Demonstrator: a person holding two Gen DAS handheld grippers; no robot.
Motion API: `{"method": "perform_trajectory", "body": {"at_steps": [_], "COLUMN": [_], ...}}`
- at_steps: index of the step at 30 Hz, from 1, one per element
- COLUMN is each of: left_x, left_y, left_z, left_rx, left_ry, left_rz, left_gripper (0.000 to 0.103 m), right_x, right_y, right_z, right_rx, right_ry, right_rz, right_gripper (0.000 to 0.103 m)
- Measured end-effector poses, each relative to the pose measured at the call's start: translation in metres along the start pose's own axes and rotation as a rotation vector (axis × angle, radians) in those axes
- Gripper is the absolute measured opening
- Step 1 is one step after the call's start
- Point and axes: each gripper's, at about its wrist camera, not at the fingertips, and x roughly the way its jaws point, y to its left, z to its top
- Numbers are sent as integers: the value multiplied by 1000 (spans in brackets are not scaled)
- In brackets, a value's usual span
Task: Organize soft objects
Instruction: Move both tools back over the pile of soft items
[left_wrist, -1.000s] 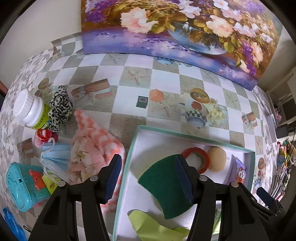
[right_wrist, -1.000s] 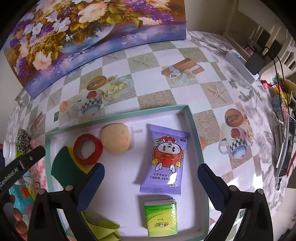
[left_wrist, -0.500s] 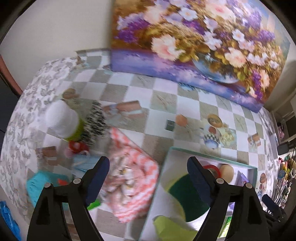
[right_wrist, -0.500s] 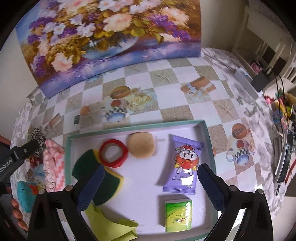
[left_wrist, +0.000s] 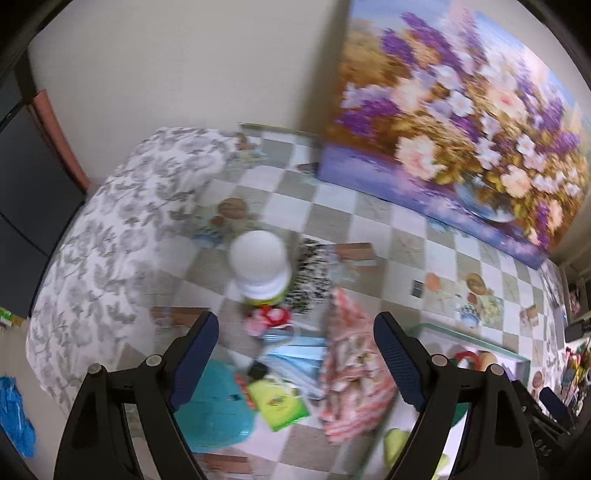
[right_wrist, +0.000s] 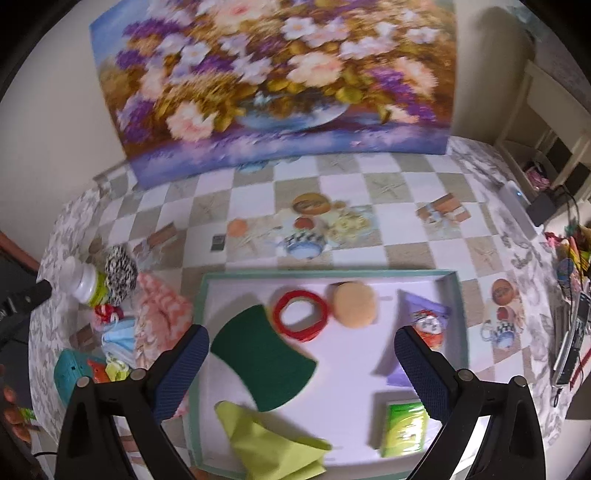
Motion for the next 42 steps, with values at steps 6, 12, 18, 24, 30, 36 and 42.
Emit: {"method": "perform_trajectory", "body": {"at_steps": [6, 12, 18, 24, 30, 36, 42], "left_x": [15, 38, 55, 67, 83, 91, 94], "left_y": [29, 40, 38, 29, 26, 27, 30], "left_z": [-2, -6, -9, -11, -12, -12, -10], "left_rx": [-48, -60, -53, -39, -41, -45, -60], "left_ry": [52, 110, 153, 172, 197, 202, 195], "left_rz": [18, 31, 23, 19, 45, 55, 54], "left_gripper": [86, 86, 86, 86, 87, 87, 87], "right_x": [21, 35, 50, 67, 77, 81, 85], "right_y": [46, 81, 108, 124, 139, 148, 152], "right_z": [-11, -21, -26, -29, -31, -32, -33], "right_rx": [-84, -144, -199, -240, -271, -283, -290], "right_ry": [51, 79, 88, 104, 103, 79, 65], "right_rz": [61, 93, 104, 94, 111, 163, 151], "right_gripper": [102, 102, 102, 102, 102, 102, 102]}}
